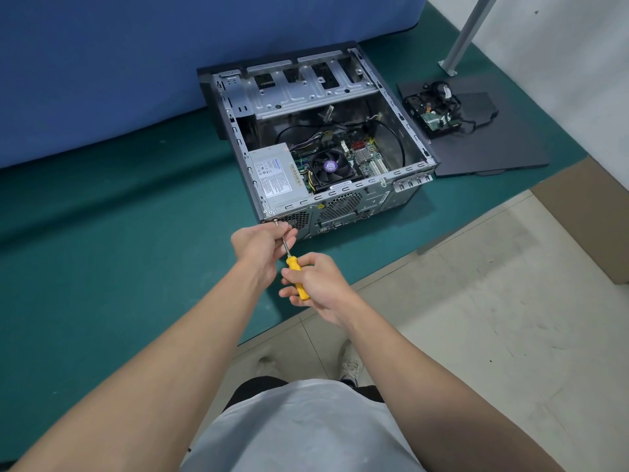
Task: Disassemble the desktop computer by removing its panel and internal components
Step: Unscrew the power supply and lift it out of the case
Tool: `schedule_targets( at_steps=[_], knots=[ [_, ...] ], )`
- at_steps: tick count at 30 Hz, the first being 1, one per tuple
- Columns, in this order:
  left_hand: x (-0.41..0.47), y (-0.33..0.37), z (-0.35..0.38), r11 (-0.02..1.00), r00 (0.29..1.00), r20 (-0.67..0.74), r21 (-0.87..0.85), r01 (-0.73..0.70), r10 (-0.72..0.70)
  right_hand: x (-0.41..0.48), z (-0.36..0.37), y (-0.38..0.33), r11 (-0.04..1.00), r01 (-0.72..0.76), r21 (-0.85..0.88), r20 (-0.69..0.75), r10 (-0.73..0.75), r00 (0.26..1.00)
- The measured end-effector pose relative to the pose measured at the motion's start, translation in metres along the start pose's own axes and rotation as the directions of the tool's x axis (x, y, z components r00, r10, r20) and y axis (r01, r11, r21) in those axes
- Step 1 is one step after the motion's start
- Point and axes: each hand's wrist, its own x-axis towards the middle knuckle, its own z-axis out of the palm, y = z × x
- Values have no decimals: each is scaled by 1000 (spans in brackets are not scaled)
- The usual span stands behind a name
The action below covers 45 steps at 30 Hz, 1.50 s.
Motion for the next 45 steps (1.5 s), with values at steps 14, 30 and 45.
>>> schedule_targets(
  at_steps=[14,30,45],
  knots=[
    [-2,0,0,1000,1000,25,-26,5,-4,-3,6,3,998,23,64,70,-28,997],
    [-1,3,-5,995,995,90,-85,58,-50,-9,1,-1,959,-91,268,213,33,976],
    [0,-1,3,1000,1000,-28,-15,9,-10,-1,-5,3,958,68,-278,-181,-122,976]
  ],
)
